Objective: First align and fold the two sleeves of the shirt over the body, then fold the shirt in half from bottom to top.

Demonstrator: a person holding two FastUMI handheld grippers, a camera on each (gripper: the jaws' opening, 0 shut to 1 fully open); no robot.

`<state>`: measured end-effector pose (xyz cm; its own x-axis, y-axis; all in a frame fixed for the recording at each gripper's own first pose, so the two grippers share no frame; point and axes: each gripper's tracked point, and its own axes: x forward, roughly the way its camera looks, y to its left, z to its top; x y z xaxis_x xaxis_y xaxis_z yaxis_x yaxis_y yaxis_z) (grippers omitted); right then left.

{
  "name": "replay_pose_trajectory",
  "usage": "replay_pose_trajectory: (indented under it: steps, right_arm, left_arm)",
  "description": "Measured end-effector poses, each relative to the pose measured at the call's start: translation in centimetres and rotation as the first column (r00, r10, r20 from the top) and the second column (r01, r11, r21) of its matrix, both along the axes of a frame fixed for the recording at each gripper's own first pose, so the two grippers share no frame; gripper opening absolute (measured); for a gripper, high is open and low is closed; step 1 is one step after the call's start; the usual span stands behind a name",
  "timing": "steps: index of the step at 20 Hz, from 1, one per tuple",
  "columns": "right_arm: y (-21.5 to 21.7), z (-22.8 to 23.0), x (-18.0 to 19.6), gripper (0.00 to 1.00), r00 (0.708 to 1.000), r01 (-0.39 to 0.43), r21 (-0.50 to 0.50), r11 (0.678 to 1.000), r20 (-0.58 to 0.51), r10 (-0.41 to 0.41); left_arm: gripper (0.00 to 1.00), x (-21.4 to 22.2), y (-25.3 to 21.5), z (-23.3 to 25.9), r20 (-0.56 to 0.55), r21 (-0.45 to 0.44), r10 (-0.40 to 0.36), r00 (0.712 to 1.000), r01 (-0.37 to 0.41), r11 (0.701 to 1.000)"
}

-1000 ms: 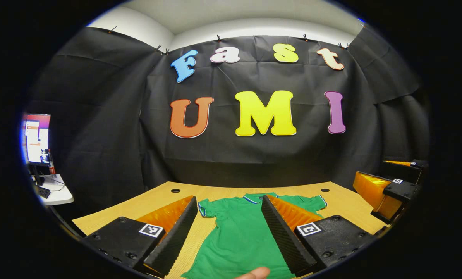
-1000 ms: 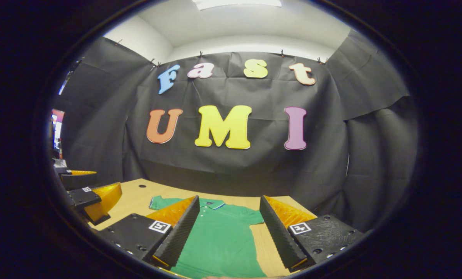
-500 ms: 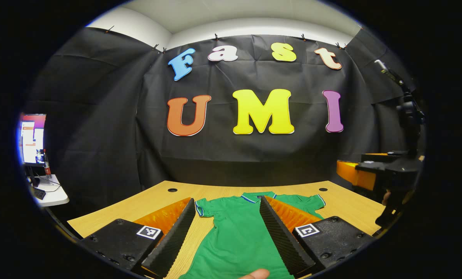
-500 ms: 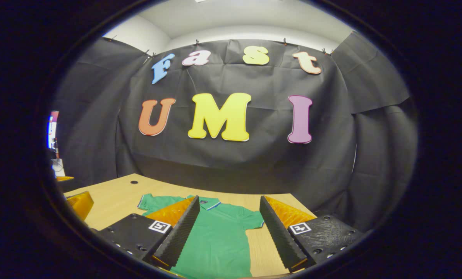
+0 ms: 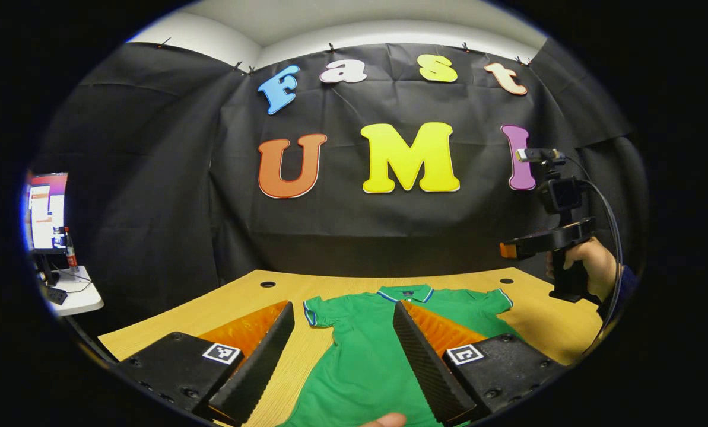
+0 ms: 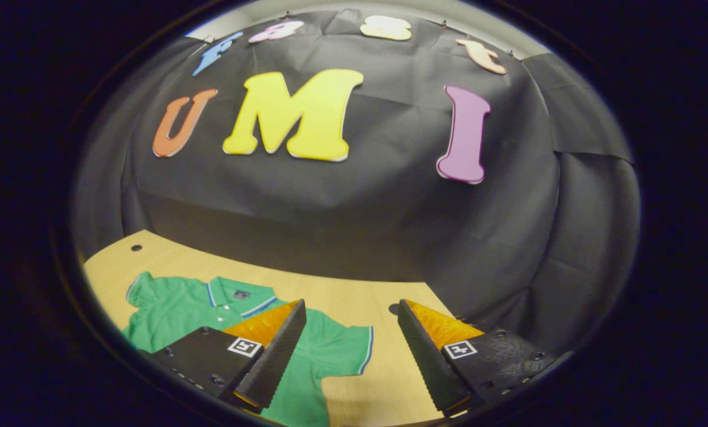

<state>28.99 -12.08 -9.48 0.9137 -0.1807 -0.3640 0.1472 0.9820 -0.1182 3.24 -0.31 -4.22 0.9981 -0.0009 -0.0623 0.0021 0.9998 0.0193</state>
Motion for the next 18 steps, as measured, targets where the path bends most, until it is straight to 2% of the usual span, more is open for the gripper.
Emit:
replay_pose_trajectory:
  steps: [2, 5, 8, 9, 12, 14, 16, 17, 18]
  right_arm:
    - [-1.7, -3.7, 1.6, 0.95, 0.996, 0.021, 0.004, 1.0, -0.084, -0.02]
    - [-3.5, -8.2, 2.7, 0.94, 0.98, 0.05, 0.071, 0.996, -0.197, -0.035]
    - [-4.7, -11.3, 2.8, 0.94, 0.955, 0.08, 0.098, 0.992, -0.292, -0.049]
    - [-4.5, -11.9, 2.6, 0.91, 0.948, 0.087, 0.124, 0.988, -0.315, -0.044]
    - [-2.8, -13.5, 2.0, 0.9, 0.928, 0.082, 0.232, 0.969, -0.374, 0.011]
    - [-2.1, -14.7, 1.8, 0.9, 0.912, 0.09, 0.256, 0.962, -0.41, 0.024]
    - [-1.5, -15.4, 1.9, 0.81, 0.903, 0.11, 0.291, 0.95, -0.429, 0.027]
    - [-1.0, -15.5, 2.0, 0.7, 0.9, 0.122, 0.32, 0.939, -0.434, 0.031]
    - [-0.8, -16.2, 2.0, 0.67, 0.892, 0.143, 0.332, 0.932, -0.451, 0.024]
  left_arm:
    - [1.0, 0.7, 0.0, -1.0, -0.014, 0.016, 0.007, 1.0, -0.007, 1.0]
    - [1.0, 1.6, -0.3, -2.2, -0.027, 0.068, 0.016, 1.0, -0.014, 0.998]
    - [1.0, 1.7, -1.2, -2.9, -0.05, 0.042, -0.021, 0.999, 0.023, 0.999]
    - [1.0, 1.7, -1.5, -3.0, -0.052, 0.036, -0.028, 0.998, 0.029, 0.999]
    - [1.0, 1.9, -1.2, -3.0, -0.047, 0.036, -0.02, 0.999, 0.022, 0.999]
    - [1.0, 2.0, -1.2, -3.2, -0.053, 0.032, -0.02, 0.998, 0.022, 0.999]
    - [1.0, 2.0, -1.0, -3.3, -0.055, 0.034, -0.016, 0.998, 0.018, 0.999]
    - [1.0, 2.0, -0.9, -3.1, -0.053, 0.036, -0.015, 0.998, 0.017, 0.999]
    - [1.0, 2.0, -1.0, -3.0, -0.05, 0.037, -0.015, 0.999, 0.017, 0.999]
